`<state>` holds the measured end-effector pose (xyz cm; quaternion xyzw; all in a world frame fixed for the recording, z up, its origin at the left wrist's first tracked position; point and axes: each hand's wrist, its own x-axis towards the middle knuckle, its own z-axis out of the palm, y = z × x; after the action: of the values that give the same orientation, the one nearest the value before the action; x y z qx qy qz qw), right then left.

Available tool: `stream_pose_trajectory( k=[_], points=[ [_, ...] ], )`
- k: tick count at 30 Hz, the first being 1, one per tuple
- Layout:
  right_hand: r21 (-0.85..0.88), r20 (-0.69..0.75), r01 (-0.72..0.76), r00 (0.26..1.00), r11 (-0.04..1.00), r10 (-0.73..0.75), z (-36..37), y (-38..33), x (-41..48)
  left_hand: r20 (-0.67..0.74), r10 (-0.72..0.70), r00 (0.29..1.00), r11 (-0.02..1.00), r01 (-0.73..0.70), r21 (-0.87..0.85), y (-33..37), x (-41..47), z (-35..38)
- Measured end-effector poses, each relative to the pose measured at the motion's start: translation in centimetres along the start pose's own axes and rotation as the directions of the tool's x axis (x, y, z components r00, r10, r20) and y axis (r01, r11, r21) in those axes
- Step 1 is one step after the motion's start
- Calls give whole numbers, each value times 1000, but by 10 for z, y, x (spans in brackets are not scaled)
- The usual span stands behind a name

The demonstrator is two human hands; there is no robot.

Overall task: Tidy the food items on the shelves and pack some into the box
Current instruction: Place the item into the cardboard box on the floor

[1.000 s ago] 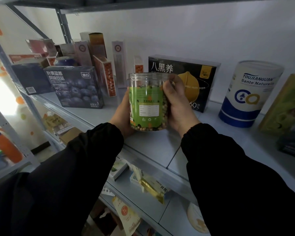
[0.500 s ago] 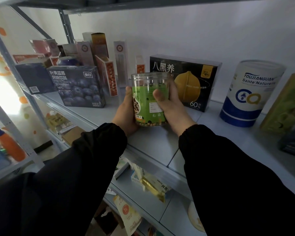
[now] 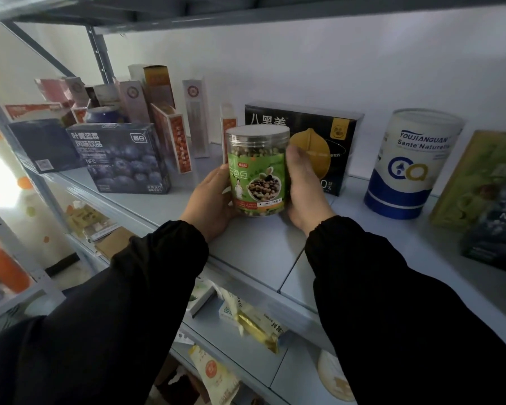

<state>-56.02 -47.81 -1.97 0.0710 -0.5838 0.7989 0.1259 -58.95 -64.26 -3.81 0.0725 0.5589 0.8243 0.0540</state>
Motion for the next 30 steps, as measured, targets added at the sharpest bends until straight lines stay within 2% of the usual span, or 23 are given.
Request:
stream_pose_trajectory(
  k=[3, 5, 8, 10, 12, 14, 16, 17, 20, 23, 25, 27, 30],
  points=[
    [-161, 120, 11, 993, 987, 9, -3, -2, -4, 71, -22, 997, 1000, 21, 21, 0, 0, -2],
    [-146, 74, 17, 997, 989, -7, -3, -2, -5, 70, -4, 998, 996, -1, 84, 2, -2, -2],
    [-37, -79, -38, 996, 999, 35, -5, -7, -3, 80, -9, 997, 999, 6, 38, 5, -8, 1],
    [-64, -164, -54, 986, 996, 43, -6, -7, -1, 85, 28, 996, 995, -36, 98, 2, -6, 1],
    [-89, -219, -45, 976, 995, 25, -6, -6, -2, 105, 15, 994, 997, -23, 70, 1, -7, -1],
    [-63, -227, -31, 974, 998, 16, -8, -6, -5, 127, 20, 992, 999, -26, 48, -1, -6, -3],
    [-34, -176, -57, 983, 998, 50, -10, -8, -13, 162, 20, 987, 996, -32, 77, -3, -5, -3],
    [-62, -155, -73, 986, 995, 63, -12, -9, -18, 183, 23, 983, 994, -43, 104, -3, -6, -2],
    [-301, -91, -82, 994, 950, 57, -19, -7, -34, 266, 6, 964, 988, -48, 149, -3, -5, -3],
    [-423, -133, -80, 991, 903, 26, -23, -9, -49, 360, -18, 933, 978, -58, 201, -5, -6, -5],
    [-521, -199, -79, 980, 850, -31, -25, -14, -59, 381, 21, 924, 922, -165, 349, -8, -5, -5],
    [-611, -256, -88, 962, 787, -91, -25, -21, -72, 415, 54, 908, 817, -280, 505, -11, -4, -2],
    [-684, -345, -109, 919, 722, -188, -24, -29, -93, 514, 38, 857, 659, -408, 632, -14, -11, 8]
  ],
)
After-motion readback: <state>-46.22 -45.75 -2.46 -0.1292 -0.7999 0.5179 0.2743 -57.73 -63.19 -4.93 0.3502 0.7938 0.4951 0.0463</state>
